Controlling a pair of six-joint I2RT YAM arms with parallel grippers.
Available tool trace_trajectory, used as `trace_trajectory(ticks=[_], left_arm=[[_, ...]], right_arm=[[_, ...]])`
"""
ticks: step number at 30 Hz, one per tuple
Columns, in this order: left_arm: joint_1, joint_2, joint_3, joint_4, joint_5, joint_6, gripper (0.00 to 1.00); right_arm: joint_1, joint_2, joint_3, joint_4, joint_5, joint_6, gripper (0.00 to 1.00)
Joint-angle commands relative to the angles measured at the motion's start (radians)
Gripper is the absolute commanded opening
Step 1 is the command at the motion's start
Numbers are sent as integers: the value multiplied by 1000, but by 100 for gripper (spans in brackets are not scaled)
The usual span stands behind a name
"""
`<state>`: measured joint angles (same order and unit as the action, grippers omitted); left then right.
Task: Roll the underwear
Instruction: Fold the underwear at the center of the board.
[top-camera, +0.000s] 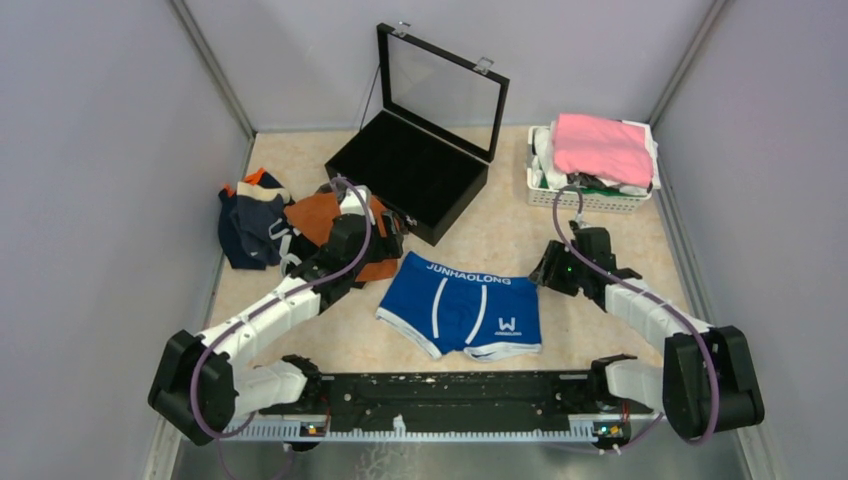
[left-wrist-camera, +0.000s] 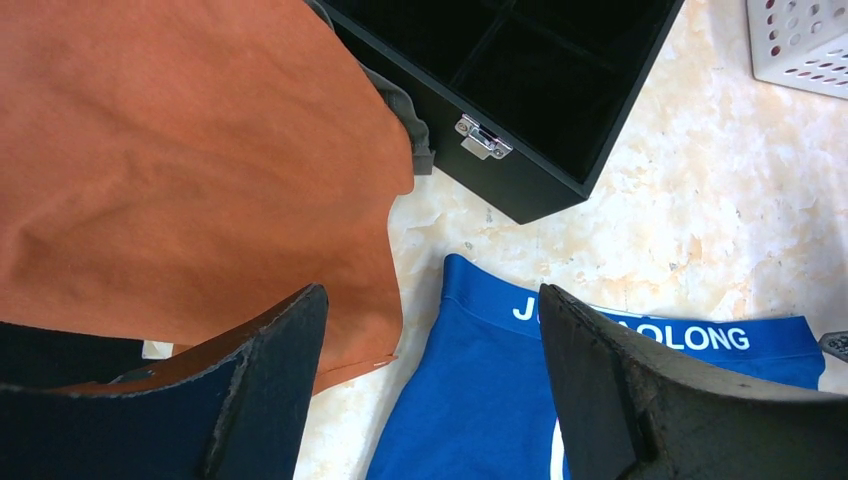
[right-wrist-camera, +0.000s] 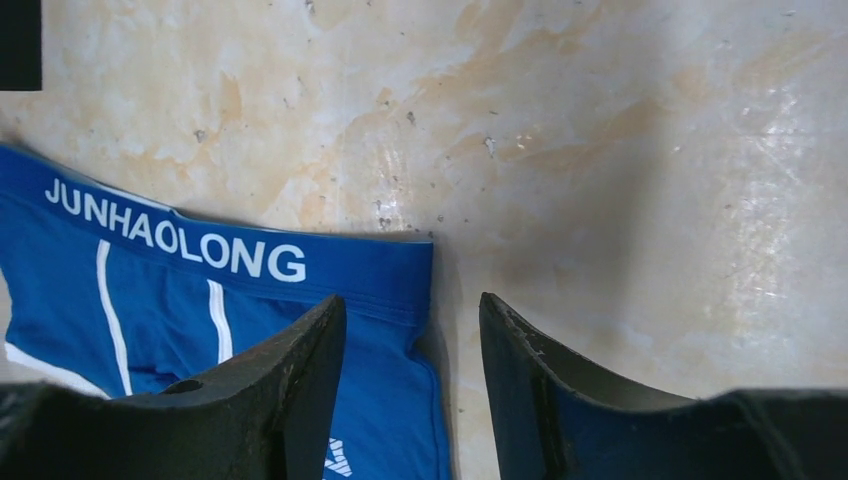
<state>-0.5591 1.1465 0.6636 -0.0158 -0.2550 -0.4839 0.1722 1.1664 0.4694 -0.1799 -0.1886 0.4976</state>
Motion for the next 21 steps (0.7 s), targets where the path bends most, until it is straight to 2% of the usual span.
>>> trace_trajectory(ticks=[1, 16, 21], left_arm=[[-3, -39, -11, 20, -19, 4, 83], [-3, -56, -14, 20, 53, 35, 83], [-4, -42, -4, 20, 116, 62, 83]], right_arm=[[-10, 5, -6, 64, -62, -18, 51], [-13, 79, -54, 129, -136, 8, 48], [-24, 110, -63, 171, -130, 22, 41]])
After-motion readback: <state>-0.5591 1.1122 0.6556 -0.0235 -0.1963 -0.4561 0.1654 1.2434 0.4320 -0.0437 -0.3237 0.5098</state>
